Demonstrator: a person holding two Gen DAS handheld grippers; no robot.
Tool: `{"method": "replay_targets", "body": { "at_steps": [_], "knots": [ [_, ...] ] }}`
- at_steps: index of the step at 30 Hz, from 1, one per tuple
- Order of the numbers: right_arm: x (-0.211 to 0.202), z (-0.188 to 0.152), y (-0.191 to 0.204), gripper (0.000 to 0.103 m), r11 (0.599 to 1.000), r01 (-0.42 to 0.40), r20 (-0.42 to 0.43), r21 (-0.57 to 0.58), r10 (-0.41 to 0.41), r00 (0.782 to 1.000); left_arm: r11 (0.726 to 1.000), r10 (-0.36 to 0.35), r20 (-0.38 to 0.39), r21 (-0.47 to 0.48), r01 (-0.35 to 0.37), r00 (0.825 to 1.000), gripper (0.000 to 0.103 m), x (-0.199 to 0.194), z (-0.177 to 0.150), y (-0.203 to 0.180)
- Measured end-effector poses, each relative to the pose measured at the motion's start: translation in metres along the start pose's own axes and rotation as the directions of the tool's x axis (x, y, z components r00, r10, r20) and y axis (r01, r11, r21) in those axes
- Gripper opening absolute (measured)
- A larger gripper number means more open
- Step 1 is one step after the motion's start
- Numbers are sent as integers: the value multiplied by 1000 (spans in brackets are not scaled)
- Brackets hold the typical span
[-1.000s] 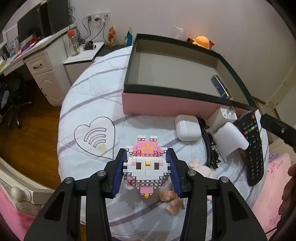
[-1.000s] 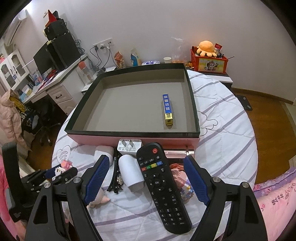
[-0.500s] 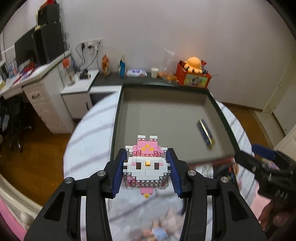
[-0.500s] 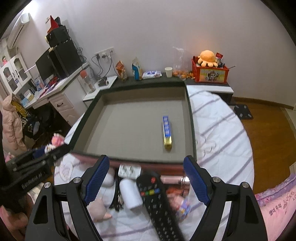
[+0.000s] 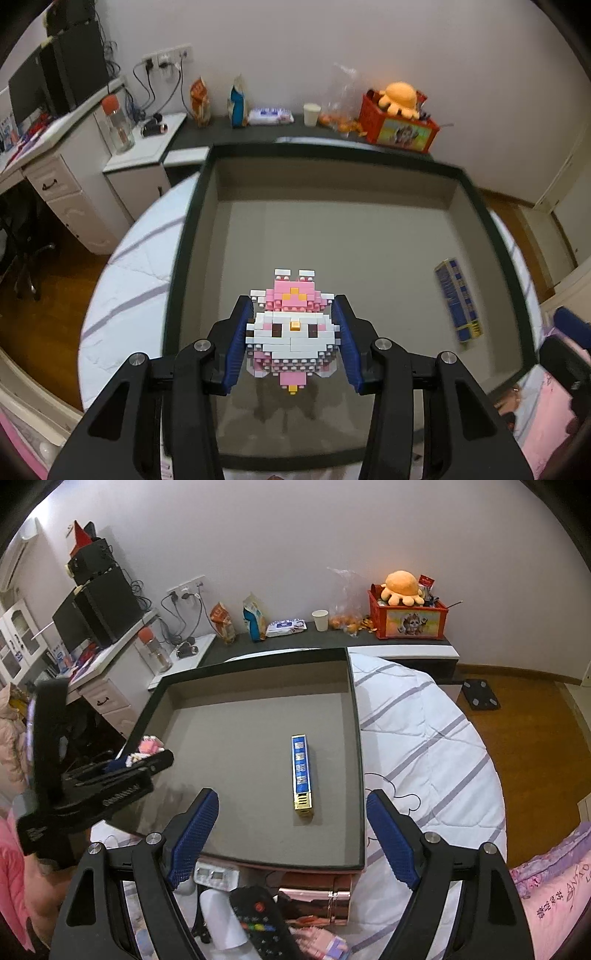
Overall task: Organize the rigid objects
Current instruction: 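Lift the block figure into the tray and open the left gripper, then reach the right gripper to the black TV remote and grasp it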
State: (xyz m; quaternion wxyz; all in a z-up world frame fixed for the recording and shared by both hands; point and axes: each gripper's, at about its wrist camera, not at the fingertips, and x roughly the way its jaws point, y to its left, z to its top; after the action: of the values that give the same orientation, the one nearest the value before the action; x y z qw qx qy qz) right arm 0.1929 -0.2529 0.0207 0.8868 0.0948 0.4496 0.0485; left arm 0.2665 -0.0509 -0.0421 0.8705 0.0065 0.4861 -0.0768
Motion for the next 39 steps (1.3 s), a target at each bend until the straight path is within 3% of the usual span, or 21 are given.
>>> {"method": "replay_targets", "body": {
  "at_steps": [3, 5, 6, 7, 8, 10, 20, 23, 24, 29, 39],
  "knots": [
    [4, 1, -1, 84, 1000, 3, -9, 3, -3, 1000, 1000, 19, -30, 5, -19, 999, 46, 11, -2, -1],
    [5, -1, 0, 84, 1000, 4, -17, 1, -4, 1000, 1000, 27, -25, 15, -27, 999, 62, 10, -4, -3],
    [5, -1, 0, 84, 1000, 3, -18, -1, -3, 1000, 999, 31, -25, 12, -31, 999, 87, 8, -5, -4],
    [5, -2, 0, 84, 1000, 4, -20, -2, -4, 1000, 1000, 27, -18, 7, -27, 999, 97, 4, -6, -3],
    [4, -2, 1, 84, 1000, 4, -20, -3, -4, 1000, 1000, 2, -9, 5, -2, 1000, 97, 1, -6, -4],
    [0, -3, 3, 84, 1000, 2, -15, -8, -3, 1000, 1000, 19, 9, 6, -19, 1000, 102, -8, -7, -5],
    [-32, -15, 13, 84, 1000, -5, 47, -25, 6, 999, 994, 106, 147, 0, -107, 983, 103, -79, -29, 0],
    [-42, -21, 19, 93, 999, -12, 58, -40, 14, 998, 996, 93, 167, -9, -93, 981, 103, -97, -37, 5],
    [-44, -22, 20, 103, 999, -15, 62, -42, 18, 998, 996, 94, 176, -12, -94, 980, 103, -106, -42, 5],
    [-54, -33, 23, 103, 998, -31, 69, -57, 35, 997, 993, 116, 205, -26, -113, 972, 103, -130, -65, 6],
    [-49, -83, 11, 103, 998, -18, -13, -59, 17, 1000, 994, 93, 154, -77, -82, 984, 103, -140, -118, 15]
  ]
}}
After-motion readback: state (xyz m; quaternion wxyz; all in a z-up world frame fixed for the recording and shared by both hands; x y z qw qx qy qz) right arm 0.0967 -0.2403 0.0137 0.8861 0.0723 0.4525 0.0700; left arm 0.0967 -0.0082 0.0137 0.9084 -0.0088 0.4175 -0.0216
